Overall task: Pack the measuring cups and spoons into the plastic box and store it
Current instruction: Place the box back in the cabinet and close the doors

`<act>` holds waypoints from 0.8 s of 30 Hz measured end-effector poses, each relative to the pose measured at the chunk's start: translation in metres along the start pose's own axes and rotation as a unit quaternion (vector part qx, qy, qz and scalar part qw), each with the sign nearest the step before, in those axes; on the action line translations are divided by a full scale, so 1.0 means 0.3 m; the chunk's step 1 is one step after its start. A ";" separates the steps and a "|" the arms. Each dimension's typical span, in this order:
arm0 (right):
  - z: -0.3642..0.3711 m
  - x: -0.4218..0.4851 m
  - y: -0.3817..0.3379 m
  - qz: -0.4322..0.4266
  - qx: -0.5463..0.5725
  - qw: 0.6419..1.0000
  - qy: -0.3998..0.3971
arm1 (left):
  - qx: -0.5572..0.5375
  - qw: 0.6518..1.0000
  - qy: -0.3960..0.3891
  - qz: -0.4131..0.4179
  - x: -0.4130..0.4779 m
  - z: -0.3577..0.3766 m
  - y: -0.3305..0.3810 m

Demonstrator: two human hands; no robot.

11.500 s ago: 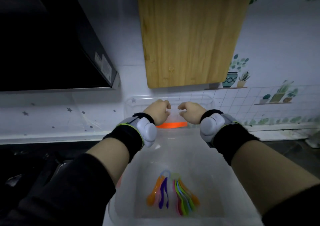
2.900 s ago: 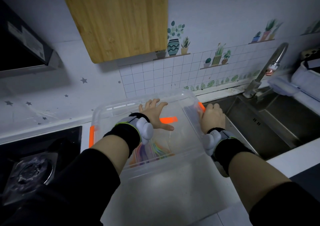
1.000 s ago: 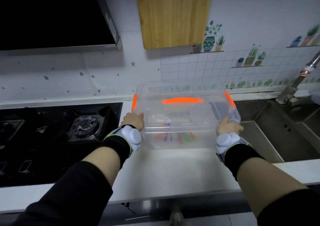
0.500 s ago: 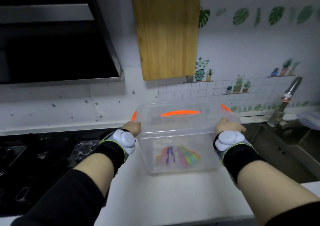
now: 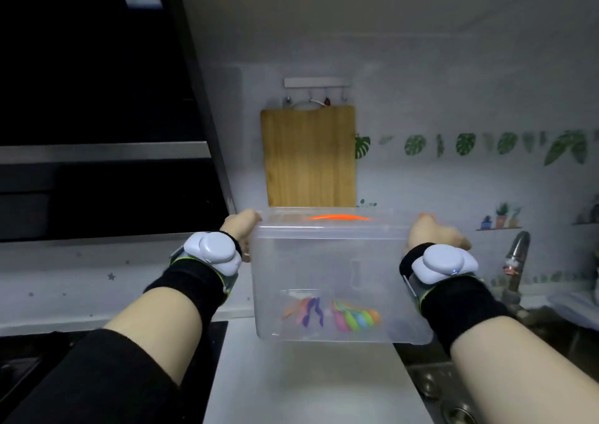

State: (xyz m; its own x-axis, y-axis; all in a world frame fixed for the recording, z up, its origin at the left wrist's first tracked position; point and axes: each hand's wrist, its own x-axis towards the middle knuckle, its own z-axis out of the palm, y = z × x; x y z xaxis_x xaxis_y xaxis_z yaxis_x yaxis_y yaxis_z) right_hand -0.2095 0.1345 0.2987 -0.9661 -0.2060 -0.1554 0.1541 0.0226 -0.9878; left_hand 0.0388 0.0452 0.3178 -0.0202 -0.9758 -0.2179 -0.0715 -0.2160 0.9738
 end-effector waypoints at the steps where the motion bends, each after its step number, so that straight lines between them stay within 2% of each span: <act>1: 0.004 0.003 -0.033 -0.007 0.019 1.000 0.015 | -0.019 1.000 -0.001 0.018 0.002 -0.007 0.025; 4: 0.004 -0.008 -0.120 -0.026 0.085 0.996 0.031 | -0.094 0.993 0.018 0.073 -0.026 -0.015 0.110; 10: -0.038 -0.077 -0.328 -0.089 0.178 0.979 0.031 | -0.258 0.952 0.052 0.159 -0.191 -0.002 0.304; 15: -0.075 -0.112 -0.386 -0.225 0.137 0.964 0.023 | -0.302 0.934 0.056 0.182 -0.264 -0.010 0.401; 20: -0.116 -0.153 -0.427 -0.426 0.040 0.904 -0.013 | -0.328 0.920 0.061 0.206 -0.332 -0.031 0.513; 22: -0.116 -0.161 -0.445 -0.460 0.003 0.888 0.004 | -0.339 0.915 0.056 0.211 -0.353 -0.042 0.546; 24: -0.115 -0.174 -0.477 -0.445 0.012 0.895 0.035 | -0.338 0.914 0.045 0.218 -0.373 -0.046 0.572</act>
State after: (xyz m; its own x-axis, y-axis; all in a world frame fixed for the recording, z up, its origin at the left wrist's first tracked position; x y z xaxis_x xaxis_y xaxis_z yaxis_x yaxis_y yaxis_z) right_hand -0.1882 0.1757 0.4476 -0.7182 -0.0711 0.6922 -0.6798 -0.1407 -0.7198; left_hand 0.0425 0.1169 0.5104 0.1843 -0.9666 0.1781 0.5574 0.2521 0.7911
